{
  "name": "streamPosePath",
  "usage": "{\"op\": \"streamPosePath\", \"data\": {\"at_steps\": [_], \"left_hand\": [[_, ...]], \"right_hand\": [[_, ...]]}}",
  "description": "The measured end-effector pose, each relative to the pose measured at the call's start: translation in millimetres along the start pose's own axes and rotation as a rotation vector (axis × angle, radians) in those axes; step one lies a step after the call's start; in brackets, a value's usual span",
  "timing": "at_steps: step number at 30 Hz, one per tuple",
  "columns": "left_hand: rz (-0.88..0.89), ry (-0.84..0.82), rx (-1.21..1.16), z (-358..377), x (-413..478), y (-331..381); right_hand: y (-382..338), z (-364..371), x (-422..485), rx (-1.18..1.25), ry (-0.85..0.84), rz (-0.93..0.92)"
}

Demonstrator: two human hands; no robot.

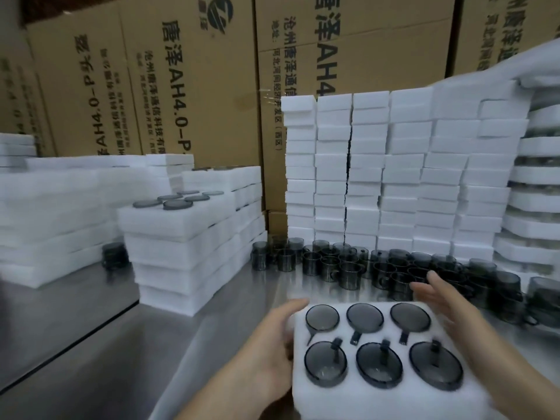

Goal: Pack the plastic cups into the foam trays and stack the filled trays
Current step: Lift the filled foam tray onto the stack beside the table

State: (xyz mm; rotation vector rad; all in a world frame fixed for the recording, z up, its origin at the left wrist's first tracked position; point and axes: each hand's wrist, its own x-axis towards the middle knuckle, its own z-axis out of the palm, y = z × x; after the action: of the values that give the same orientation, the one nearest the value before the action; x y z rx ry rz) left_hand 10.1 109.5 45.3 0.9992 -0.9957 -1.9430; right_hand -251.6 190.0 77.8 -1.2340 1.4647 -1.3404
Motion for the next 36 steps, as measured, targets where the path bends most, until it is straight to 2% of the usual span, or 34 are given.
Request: {"op": "streamPosePath", "data": {"at_steps": [2, 4, 7, 10, 12, 16, 19, 22, 26, 30, 32, 36], "left_hand": [[-0.037, -0.068, 0.043, -7.0, -13.8, -3.5], [0.013, -0.085, 0.046, -7.2, -21.8, -7.3], [0.109, -0.039, 0.058, -3.3, -30.4, -7.7], [0.158, 0.032, 0.112, 2.8, -43.8, 5.8], [0.203, 0.051, 0.128, 6.9, -59.0, 34.3], [0.388, -0.009, -0.075, 2.5, -95.5, 136.5], [0.627, 0.151, -0.131, -13.7, -120.1, 214.2], [0.764, 0.322, -0.175, -36.6, -129.2, 269.7], [0.777, 0.504, -0.169, -83.2, -109.8, 297.4], [0.694, 0.744, -0.29, -120.2, -76.0, 273.4], [0.664, 0.788, -0.358, -131.1, -62.3, 263.1], [0.697, 0.81, -0.338, -128.0, -49.7, 274.6]], "right_hand": [[8.6, 3.1, 8.5, 0.004, 0.017, -0.023], [18.1, 10.1, 12.6, 0.005, 0.02, 0.031], [21.8, 13.1, 19.0, 0.07, 0.089, 0.117], [24.2, 10.4, 22.8, 0.27, 0.151, 0.208], [36.4, 6.3, 29.4, 0.341, 0.189, 0.244], [61.8, -0.7, 44.3, 0.392, 0.268, 0.254], [70.6, -8.6, 46.7, 0.428, 0.262, 0.253], [75.8, -13.4, 49.7, 0.441, 0.259, 0.226], [77.2, -11.1, 50.5, 0.405, 0.235, 0.208], [76.3, -11.1, 48.2, 0.378, 0.211, 0.209], [76.5, -11.8, 47.7, 0.372, 0.203, 0.2], [77.8, -12.8, 49.6, 0.353, 0.189, 0.182]]}}
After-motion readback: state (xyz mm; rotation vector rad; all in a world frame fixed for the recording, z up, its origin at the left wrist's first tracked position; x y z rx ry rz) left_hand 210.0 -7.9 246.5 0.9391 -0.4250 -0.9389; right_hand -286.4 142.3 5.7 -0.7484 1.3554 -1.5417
